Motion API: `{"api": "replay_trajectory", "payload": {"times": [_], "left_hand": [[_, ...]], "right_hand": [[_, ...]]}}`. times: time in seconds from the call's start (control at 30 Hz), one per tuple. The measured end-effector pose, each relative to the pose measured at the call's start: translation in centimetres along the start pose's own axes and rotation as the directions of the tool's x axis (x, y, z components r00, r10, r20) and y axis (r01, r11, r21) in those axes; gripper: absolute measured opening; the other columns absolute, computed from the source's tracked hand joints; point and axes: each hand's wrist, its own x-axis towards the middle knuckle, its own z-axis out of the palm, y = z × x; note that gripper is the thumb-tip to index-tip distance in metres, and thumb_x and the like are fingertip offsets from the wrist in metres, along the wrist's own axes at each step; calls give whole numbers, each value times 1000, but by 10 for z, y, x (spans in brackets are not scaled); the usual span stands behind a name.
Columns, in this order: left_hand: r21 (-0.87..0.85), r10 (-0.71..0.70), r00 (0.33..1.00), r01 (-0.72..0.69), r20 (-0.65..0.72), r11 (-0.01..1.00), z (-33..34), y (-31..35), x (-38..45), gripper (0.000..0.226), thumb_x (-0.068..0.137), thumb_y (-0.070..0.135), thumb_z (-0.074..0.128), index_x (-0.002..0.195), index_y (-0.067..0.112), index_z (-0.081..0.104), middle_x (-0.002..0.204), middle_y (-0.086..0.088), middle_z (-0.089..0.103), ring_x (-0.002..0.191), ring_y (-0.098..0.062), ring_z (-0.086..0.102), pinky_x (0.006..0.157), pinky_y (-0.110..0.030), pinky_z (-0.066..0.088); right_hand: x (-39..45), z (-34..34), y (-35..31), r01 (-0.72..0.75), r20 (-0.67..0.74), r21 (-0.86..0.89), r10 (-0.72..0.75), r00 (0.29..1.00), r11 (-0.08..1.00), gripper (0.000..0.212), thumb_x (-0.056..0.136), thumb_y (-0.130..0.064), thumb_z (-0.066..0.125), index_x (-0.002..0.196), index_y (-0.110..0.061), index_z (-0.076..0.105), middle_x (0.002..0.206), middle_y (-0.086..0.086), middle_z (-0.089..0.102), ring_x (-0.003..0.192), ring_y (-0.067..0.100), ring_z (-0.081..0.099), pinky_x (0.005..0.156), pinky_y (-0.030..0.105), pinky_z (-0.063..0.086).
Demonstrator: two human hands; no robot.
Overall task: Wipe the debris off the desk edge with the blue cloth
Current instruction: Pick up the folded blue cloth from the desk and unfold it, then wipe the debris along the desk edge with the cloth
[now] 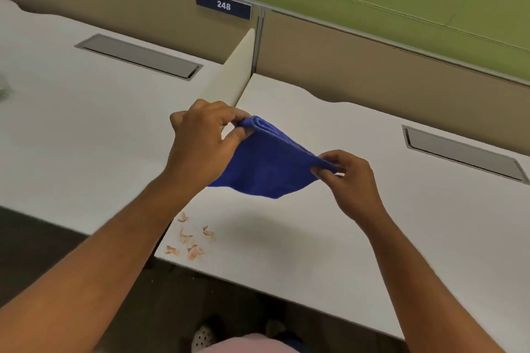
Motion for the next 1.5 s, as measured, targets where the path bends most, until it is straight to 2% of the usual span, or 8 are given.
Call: {"api": "replay_trajectory", "payload": {"times": [0.23,0.47,0.7,0.87,1.07,1.17,1.37,1.5], "left_hand": [[-29,-306,951,307,41,951,2,-5,-65,17,94,32,73,109,28,78,88,20,70,92,-12,66,96,-53,49],[-260,-598,781,624,182,737,22,13,-130,14,82,29,84,95,33,79,76,11,77,78,-1,71,74,-8,50],[-259,-906,399,868,-142,423,106,-12,-204,8,91,33,75,97,31,70,86,10,72,85,-12,68,96,-52,53],[-252,-924,198,924,-328,288,146,-20,-248,17,96,38,68,104,33,55,108,11,52,96,-7,54,96,-43,42],[-422,-973,116,886,-200,193,196,-1,-295,24,100,39,61,117,25,50,114,1,58,87,-4,57,70,-24,48],[-522,-990,102,841,-103,140,214,6,-301,40,103,36,57,139,25,45,129,-1,58,100,-9,62,88,-35,56],[-539,-957,289,807,1,243,220,11,-294,68,106,37,51,163,32,14,161,6,33,99,0,56,96,-33,55],[-528,-938,341,809,63,259,210,14,-289,78,105,29,55,165,30,6,161,4,33,115,-15,59,99,-37,57]], "right_hand": [[5,2,21,60,151,77,-71,986,995,15,93,-16,77,103,-28,76,93,-17,77,93,-4,71,74,4,53],[28,-31,14,202,431,-21,-173,885,979,21,88,-29,81,94,-46,71,93,-37,72,91,-14,68,70,7,51],[71,91,30,464,748,-193,-176,639,865,17,96,-19,73,112,-19,74,104,-4,75,90,15,69,72,19,46],[11,156,49,628,732,-185,-320,601,756,49,101,-25,61,148,-14,53,152,9,55,138,32,52,113,46,47],[-63,166,108,755,848,-300,-200,491,583,82,100,-73,30,168,-34,5,178,1,-2,164,37,-3,129,62,2],[-47,182,112,775,833,-386,-171,526,501,84,95,-78,17,166,-40,-7,178,-2,-11,164,38,-8,125,70,-3],[4,236,83,583,707,-552,-37,707,596,67,107,-64,19,165,-44,-6,178,-6,-9,163,38,-12,123,76,-2],[-22,227,88,780,824,-376,-205,528,499,61,112,-49,21,166,-39,-6,178,-5,-6,165,31,-9,129,68,0]]}}
